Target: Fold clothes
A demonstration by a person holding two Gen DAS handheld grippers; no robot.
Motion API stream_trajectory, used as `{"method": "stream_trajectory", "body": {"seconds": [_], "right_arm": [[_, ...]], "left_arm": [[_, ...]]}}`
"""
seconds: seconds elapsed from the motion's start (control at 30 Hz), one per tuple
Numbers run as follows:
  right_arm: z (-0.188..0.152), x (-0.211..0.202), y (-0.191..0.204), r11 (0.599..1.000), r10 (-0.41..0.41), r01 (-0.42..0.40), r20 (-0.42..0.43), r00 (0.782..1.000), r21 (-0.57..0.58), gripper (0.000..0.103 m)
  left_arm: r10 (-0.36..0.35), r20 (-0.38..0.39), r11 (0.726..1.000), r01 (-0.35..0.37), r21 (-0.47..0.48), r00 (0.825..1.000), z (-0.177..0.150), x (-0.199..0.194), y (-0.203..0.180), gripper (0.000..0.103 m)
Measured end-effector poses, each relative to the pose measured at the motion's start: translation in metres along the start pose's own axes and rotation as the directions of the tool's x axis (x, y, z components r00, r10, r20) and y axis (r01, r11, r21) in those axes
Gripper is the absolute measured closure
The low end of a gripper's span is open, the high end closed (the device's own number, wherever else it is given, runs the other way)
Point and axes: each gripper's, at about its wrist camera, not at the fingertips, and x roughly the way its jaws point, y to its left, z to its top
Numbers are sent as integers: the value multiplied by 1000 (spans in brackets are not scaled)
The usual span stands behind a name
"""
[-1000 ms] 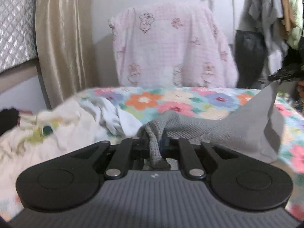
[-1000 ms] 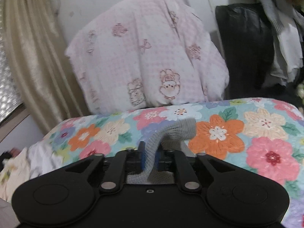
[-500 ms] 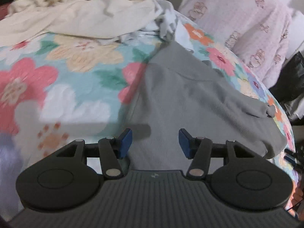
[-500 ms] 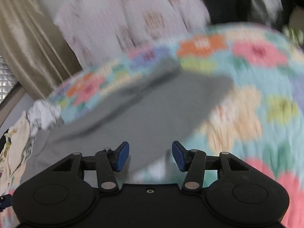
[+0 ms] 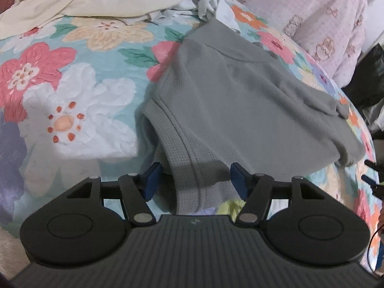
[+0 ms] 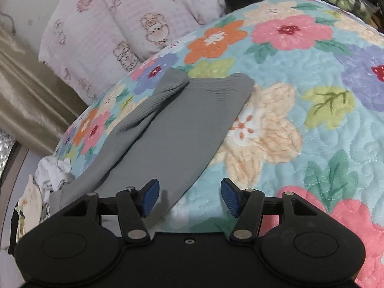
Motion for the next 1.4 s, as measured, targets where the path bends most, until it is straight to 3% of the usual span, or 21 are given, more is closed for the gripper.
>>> {"method": "stream_trajectory", "body": {"seconds": [0.13,0.2,0.27,0.3,0.4,0.53,0.63,0.73,0.83,0.87,0.9,0.93,1.0,1.07,1.17,1.23,1.33,1.4], "right_arm": [[2,8,-3,1000,11,-11,-14,1000,2,40],[3,13,-2,1000,19,-19,-19,1000,-5,40],[5,20,0,999,27,-27,-20,999,-20,40],[6,24,1,999,30,-30,-20,999,-27,39],[13,45,1,998,56,-58,-45,997,-40,29],[24,56,-4,996,74,-76,-49,996,-45,28],[27,57,-15,991,128,-126,-50,991,38,23],[30,63,-20,989,142,-140,-38,989,49,23],[36,72,-16,994,111,-111,14,994,-14,24],[38,74,-14,995,94,-92,41,995,-44,27],[41,76,-12,995,77,-73,67,995,-72,50],[43,77,-10,993,59,-49,95,994,-104,96],[48,67,0,974,-14,49,159,987,-220,98],[55,39,13,960,24,41,228,973,-277,99],[59,1,27,918,-5,113,272,962,-380,100],[57,-7,21,882,-67,184,271,960,-434,100],[58,17,-23,920,-175,214,144,974,-328,100],[62,12,-27,939,-161,194,137,977,-283,100]], "left_arm": [[-44,-27,999,44,7,999,-3,8,-4,43],[-64,-51,998,64,-7,997,-3,17,-3,50],[-73,-57,997,73,2,996,-2,22,-6,91],[-77,-60,997,78,6,995,-2,25,-7,96],[-65,23,995,63,73,998,6,-10,-15,98],[-53,137,987,31,159,989,14,-65,-26,98],[-55,93,987,40,155,994,1,-86,-26,99],[-5,-26,985,10,174,1000,-24,-57,-29,99],[61,-41,979,-52,199,997,-34,-31,-35,99],[61,-32,981,-54,186,998,-33,-27,-34,99],[69,-16,981,-65,181,997,-30,-28,-33,99],[85,9,980,-85,182,996,-26,-31,-33,99],[104,60,977,-113,181,993,-17,-47,-32,99],[76,60,986,-84,147,995,-8,-64,-27,99],[-10,-65,995,16,98,998,-12,-59,-23,100],[-6,-169,991,28,128,986,-31,-40,-30,100],[82,-192,973,-37,229,978,-52,-22,-43,100],[86,-166,974,-48,223,982,-51,-26,-43,100]]}}
